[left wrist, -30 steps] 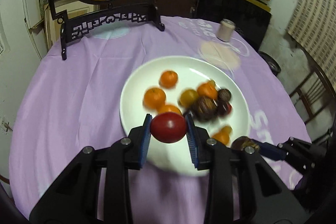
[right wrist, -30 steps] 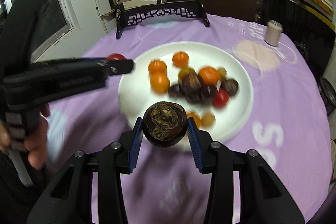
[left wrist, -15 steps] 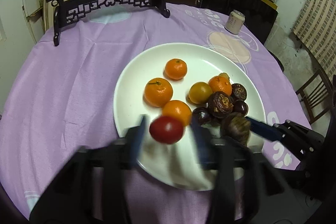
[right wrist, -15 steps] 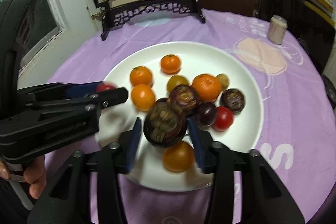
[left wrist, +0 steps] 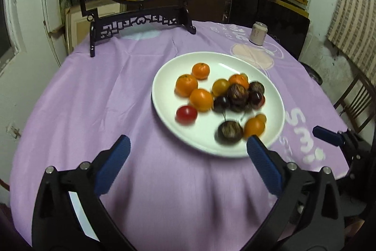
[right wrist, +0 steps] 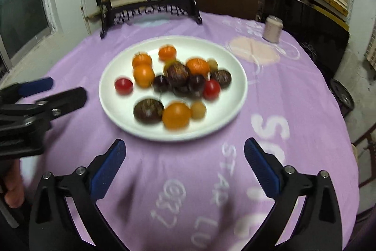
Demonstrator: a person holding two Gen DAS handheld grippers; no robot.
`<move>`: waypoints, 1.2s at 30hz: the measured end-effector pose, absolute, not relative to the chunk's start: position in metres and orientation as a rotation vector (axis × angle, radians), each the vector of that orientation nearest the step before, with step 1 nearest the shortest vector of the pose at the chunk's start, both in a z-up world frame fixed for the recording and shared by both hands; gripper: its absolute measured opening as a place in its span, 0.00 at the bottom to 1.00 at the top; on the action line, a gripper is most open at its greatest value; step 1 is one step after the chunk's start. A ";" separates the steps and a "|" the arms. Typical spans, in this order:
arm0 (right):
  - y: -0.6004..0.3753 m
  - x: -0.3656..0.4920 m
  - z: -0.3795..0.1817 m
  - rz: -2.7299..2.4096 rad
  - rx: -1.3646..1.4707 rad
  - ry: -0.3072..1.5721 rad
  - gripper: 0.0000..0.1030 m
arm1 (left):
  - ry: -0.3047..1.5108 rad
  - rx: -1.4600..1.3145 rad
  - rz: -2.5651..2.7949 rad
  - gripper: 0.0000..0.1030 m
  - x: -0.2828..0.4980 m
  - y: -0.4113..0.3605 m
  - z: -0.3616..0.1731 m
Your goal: Organize fruits
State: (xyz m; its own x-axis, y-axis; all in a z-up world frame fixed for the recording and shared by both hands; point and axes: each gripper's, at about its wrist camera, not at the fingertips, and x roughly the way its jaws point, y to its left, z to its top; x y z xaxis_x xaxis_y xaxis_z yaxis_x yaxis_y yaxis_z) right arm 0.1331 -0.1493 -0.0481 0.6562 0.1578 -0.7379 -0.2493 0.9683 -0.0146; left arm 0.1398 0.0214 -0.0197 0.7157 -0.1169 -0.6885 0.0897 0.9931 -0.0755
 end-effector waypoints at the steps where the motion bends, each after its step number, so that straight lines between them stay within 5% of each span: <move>1: -0.150 0.129 -0.049 0.228 -0.119 0.830 0.98 | 0.768 -0.034 -0.112 0.98 0.135 0.021 -0.020; 36: -0.155 0.086 -0.034 0.260 -0.066 0.831 0.98 | 0.771 -0.031 -0.102 0.98 0.085 0.022 -0.016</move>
State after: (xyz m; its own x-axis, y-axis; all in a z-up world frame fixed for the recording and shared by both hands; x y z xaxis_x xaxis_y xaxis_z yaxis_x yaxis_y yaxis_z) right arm 0.0859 -0.1547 -0.0345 0.6442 0.2028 -0.7375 -0.2543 0.9662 0.0436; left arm 0.0855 0.0219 -0.0165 0.7124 -0.1032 -0.6941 0.0805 0.9946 -0.0652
